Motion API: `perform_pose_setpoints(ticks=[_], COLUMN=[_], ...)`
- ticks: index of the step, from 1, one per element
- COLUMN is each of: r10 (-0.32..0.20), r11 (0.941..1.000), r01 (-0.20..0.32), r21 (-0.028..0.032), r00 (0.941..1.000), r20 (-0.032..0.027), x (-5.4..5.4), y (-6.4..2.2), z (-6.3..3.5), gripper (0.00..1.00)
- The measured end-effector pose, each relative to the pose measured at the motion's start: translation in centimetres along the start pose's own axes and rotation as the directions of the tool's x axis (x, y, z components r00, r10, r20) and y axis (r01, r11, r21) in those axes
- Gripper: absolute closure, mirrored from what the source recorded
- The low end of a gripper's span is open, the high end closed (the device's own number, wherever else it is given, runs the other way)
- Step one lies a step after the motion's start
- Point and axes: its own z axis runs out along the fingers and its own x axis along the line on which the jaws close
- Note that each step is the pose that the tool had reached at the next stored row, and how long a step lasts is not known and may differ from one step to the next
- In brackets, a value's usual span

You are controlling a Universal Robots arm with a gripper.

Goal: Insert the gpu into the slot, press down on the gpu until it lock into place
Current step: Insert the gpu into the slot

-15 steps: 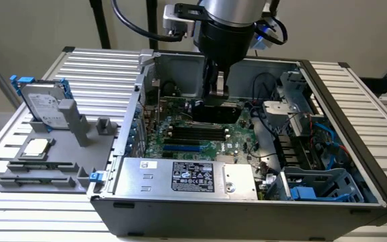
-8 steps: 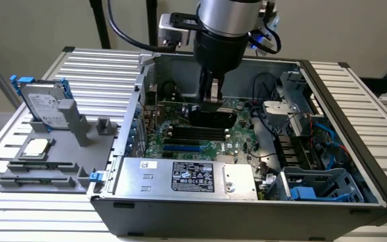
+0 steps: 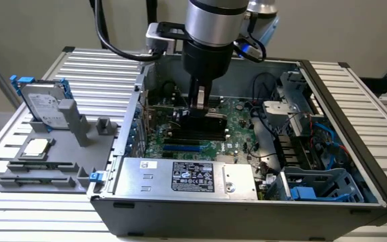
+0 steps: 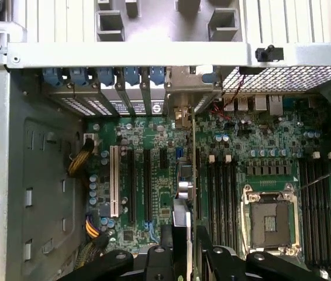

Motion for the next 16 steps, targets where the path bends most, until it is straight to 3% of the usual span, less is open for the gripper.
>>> perform_pose_setpoints(ticks=[9,16], r10=[0.021,0.02], r11=[0.9998,0.9998], r01=[-0.021,-0.02], r21=[0.0059,0.006], r00=[0.9998,0.9998], r20=[0.0019,0.0018], x=[0.1,0.2], y=[0.47,0.51], z=[1.63,2.74], gripper=[0.74,0.74])
